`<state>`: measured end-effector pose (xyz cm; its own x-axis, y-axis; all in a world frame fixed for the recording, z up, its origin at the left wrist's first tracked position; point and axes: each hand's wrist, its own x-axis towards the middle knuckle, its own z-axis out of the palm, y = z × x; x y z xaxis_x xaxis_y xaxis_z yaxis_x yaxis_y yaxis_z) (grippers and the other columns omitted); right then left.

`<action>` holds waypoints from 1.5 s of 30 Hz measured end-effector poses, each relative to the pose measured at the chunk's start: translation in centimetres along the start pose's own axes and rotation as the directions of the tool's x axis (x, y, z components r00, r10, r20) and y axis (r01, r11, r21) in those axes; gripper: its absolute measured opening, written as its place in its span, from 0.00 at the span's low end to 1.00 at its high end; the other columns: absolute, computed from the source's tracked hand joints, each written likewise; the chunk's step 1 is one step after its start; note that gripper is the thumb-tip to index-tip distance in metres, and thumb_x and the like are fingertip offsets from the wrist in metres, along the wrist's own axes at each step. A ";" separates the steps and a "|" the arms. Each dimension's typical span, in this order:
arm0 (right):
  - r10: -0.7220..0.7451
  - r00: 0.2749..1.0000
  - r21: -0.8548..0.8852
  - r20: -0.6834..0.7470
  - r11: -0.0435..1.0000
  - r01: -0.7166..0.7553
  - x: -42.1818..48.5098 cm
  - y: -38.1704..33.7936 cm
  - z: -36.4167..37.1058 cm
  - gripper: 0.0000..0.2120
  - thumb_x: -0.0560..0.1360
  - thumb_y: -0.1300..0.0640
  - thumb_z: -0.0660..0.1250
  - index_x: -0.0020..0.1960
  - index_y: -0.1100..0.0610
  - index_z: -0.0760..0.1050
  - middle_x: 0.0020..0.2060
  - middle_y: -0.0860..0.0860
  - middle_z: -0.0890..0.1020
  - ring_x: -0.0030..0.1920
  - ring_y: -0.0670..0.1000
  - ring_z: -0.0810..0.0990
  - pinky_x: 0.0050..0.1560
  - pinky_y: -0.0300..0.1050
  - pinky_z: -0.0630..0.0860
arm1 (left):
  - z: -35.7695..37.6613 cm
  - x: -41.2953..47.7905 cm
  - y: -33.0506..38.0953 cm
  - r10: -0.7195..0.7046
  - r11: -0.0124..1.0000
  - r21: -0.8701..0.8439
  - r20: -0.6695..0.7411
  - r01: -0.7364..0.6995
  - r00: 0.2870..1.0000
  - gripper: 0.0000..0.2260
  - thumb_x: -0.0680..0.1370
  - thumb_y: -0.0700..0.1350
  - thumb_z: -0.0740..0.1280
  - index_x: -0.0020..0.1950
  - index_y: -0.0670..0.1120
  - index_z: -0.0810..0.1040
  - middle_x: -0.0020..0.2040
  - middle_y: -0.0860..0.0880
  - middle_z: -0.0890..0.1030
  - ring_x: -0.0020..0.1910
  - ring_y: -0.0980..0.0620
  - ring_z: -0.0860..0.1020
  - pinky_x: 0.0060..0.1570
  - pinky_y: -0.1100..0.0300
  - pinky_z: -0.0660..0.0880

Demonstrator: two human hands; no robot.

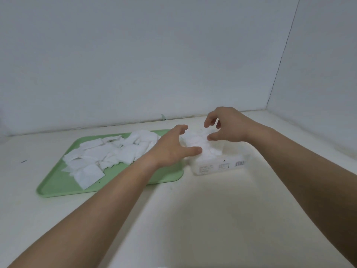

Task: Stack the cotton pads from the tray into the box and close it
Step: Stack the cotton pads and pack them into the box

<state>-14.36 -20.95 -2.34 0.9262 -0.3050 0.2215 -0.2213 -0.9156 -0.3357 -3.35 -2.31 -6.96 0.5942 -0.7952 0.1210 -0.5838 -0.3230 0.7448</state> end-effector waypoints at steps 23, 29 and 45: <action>0.305 0.920 0.278 -0.244 0.931 -0.235 4.8 -13.7 14.7 0.07 0.74 0.47 0.68 0.41 0.50 0.77 0.37 0.44 0.78 0.43 0.50 0.79 0.39 0.43 0.71 | -8.8 -3.7 -10.0 -0.210 0.949 -0.314 -0.534 0.039 0.819 0.10 0.77 0.39 0.65 0.54 0.53 0.77 0.45 0.49 0.83 0.39 0.54 0.83 0.51 0.44 0.81; 0.386 0.907 0.276 -0.169 0.902 -0.332 5.0 -14.4 15.6 0.16 0.72 0.43 0.68 0.34 0.55 0.76 0.33 0.49 0.81 0.39 0.52 0.81 0.37 0.45 0.75 | -8.7 -3.7 -10.4 -0.161 0.941 -0.333 -0.585 -0.054 0.795 0.11 0.77 0.39 0.64 0.55 0.54 0.76 0.45 0.49 0.83 0.38 0.55 0.83 0.50 0.43 0.80; 0.227 0.946 0.877 -0.230 0.470 0.100 3.0 -14.7 14.2 0.04 0.75 0.57 0.74 0.44 0.58 0.83 0.36 0.55 0.80 0.36 0.52 0.75 0.40 0.45 0.75 | -9.0 -6.0 -10.4 -0.155 0.781 -0.622 -0.293 -0.065 0.944 0.21 0.73 0.51 0.77 0.63 0.47 0.80 0.53 0.48 0.86 0.54 0.53 0.84 0.54 0.56 0.81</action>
<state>-4.02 -4.64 -9.73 0.7562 -0.5569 0.3436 0.2561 -0.2314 -0.9386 4.16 10.41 -9.56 0.8132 -0.5498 0.1906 -0.1501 0.1183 0.9816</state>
